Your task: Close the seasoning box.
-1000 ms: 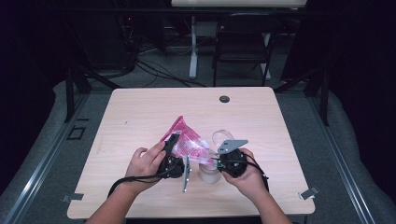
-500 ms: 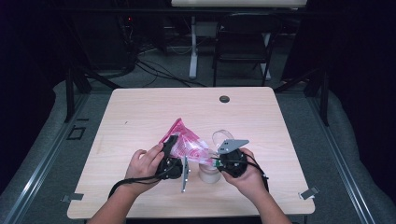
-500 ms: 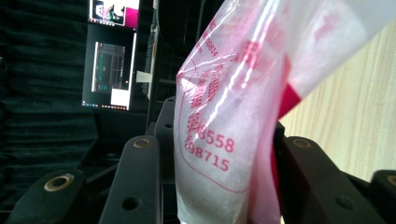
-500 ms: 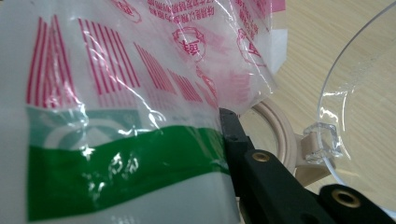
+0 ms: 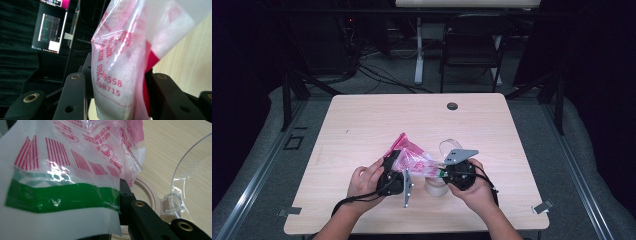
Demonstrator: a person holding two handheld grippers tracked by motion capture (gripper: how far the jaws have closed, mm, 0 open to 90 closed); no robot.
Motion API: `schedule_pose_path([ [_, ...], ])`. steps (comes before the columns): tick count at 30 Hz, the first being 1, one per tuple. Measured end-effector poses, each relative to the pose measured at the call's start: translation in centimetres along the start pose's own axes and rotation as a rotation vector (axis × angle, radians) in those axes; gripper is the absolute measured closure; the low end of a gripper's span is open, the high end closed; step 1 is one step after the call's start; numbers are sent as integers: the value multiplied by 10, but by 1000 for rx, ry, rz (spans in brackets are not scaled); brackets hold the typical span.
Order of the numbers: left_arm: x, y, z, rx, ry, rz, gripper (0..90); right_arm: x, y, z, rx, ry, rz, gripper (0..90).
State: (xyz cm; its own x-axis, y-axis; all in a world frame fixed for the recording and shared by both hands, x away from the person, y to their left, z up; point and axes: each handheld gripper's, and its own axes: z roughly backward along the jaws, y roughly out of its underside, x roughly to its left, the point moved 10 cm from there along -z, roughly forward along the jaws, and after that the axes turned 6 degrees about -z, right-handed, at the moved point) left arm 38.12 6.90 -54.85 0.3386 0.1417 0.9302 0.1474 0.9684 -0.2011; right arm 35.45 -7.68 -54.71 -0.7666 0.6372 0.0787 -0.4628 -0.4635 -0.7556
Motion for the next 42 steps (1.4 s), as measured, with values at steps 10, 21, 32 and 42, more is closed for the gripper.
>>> schedule_pose_path([
  [10,-13,4,-1,-5,41,84,633,2,-3,-1,-16,-3,-2,900],
  [21,-27,3,-3,-12,97,130,657,2,-5,0,-27,2,3,900],
  [32,-38,6,-10,-32,176,224,664,5,-8,-2,-45,3,6,900],
  [42,-49,7,-16,-33,245,291,671,7,-11,-3,-52,-4,18,887],
])
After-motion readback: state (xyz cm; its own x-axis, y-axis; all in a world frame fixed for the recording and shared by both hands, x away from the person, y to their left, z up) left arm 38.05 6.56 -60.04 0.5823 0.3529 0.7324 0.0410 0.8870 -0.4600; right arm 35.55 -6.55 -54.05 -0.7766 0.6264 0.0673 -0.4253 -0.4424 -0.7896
